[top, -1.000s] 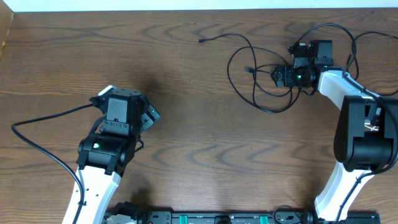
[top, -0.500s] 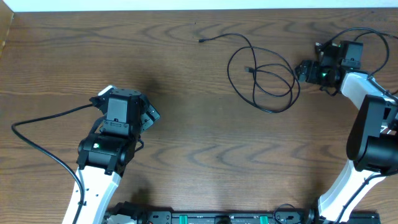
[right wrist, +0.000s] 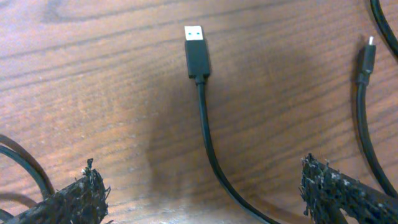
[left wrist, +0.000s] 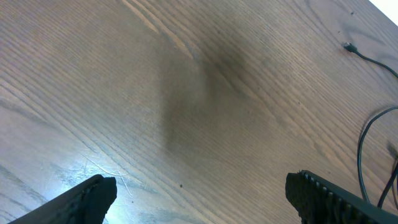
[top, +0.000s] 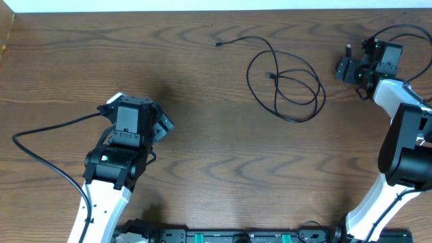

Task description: Untangle cables

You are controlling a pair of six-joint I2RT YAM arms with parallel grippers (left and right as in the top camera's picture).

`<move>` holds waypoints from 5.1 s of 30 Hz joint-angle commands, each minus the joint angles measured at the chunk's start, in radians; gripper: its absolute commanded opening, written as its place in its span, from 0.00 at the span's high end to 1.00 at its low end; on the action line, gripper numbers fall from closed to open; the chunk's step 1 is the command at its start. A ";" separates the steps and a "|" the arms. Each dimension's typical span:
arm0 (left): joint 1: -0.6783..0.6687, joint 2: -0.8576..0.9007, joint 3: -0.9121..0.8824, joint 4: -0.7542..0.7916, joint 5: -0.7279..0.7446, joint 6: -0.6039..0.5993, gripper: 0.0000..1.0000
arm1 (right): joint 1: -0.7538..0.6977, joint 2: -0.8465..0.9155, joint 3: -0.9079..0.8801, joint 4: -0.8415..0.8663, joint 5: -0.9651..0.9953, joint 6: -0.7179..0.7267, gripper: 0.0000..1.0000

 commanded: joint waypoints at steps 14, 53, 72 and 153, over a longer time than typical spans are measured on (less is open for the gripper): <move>0.004 0.003 0.013 -0.005 -0.006 -0.005 0.06 | -0.056 -0.188 0.005 -0.108 0.240 0.044 0.10; 0.004 0.003 0.013 -0.005 -0.006 -0.005 0.06 | -0.112 0.106 0.066 0.053 0.109 0.056 0.99; 0.004 0.003 0.013 -0.005 -0.006 -0.006 0.06 | -0.028 -0.092 0.089 -0.050 -0.273 -0.324 0.99; 0.004 0.003 0.013 -0.005 -0.006 -0.005 0.06 | 0.065 -0.665 0.014 -0.216 -0.224 -0.066 0.42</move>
